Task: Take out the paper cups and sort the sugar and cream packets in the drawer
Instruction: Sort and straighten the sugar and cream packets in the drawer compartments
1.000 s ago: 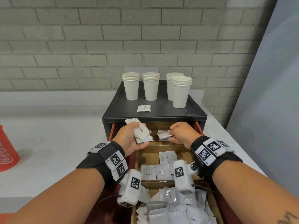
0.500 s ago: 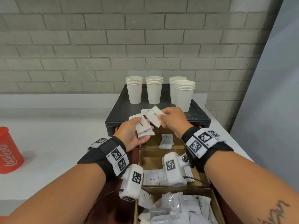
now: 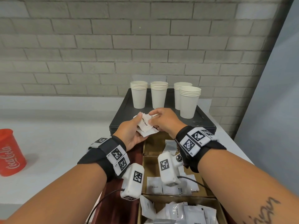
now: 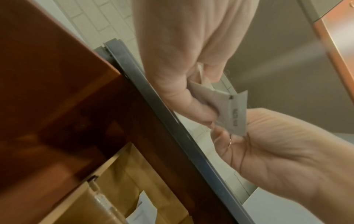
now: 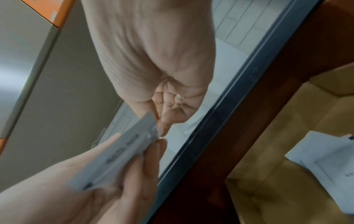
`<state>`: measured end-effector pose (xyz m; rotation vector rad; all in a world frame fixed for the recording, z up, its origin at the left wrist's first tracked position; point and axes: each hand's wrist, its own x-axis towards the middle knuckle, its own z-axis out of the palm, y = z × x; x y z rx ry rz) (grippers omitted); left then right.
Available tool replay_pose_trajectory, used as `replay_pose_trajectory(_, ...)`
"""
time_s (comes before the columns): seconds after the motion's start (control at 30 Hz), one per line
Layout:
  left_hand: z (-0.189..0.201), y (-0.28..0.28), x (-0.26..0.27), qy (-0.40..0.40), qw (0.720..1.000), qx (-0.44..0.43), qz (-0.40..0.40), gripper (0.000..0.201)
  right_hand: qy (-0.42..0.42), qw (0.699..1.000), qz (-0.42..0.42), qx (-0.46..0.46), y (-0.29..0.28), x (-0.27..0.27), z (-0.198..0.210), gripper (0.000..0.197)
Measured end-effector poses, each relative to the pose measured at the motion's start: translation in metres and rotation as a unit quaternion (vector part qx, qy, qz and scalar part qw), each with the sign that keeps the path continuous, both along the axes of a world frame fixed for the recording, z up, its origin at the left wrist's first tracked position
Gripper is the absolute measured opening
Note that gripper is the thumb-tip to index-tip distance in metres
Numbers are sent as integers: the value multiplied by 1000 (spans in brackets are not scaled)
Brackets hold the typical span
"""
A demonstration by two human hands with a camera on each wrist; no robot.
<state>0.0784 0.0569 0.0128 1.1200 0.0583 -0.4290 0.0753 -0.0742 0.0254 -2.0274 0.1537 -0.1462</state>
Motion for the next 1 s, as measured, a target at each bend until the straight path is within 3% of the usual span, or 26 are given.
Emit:
replay_pose_trajectory(0.13, 2, 4, -1, -1, 1000, 17, -11, 17, 16, 999, -2, 45, -4, 1, 4, 25)
replay_pose_trajectory(0.27, 6, 5, -1, -25, 996, 89, -13, 16, 26, 999, 43, 10, 5, 1, 3, 23)
replay_pose_trajectory(0.4, 6, 4, 0, -43, 991, 125, 5, 23, -7, 998, -23, 54, 3, 7, 4, 16)
replay_pose_trajectory(0.5, 5, 8, 1, -48, 991, 122, 34, 28, -11, 989, -109, 99, -6, 13, 6, 22)
replay_pose_trajectory(0.63, 5, 9, 2, -82, 987, 132, 43, 35, 19, 989, -73, 124, -15, 9, 6, 34)
replay_pose_trajectory(0.73, 5, 9, 0, -106, 983, 146, 41, 34, 36, 993, -43, 102, -9, -4, 6, 30)
replay_pose_trajectory(0.87, 2, 5, -5, -131, 976, 177, 2, 21, 59, 996, 65, 23, -8, -22, 1, 26)
replay_pose_trajectory(1.0, -6, 1, -11, -137, 945, 289, -65, 17, 110, 983, 100, -106, -30, -38, -3, 18)
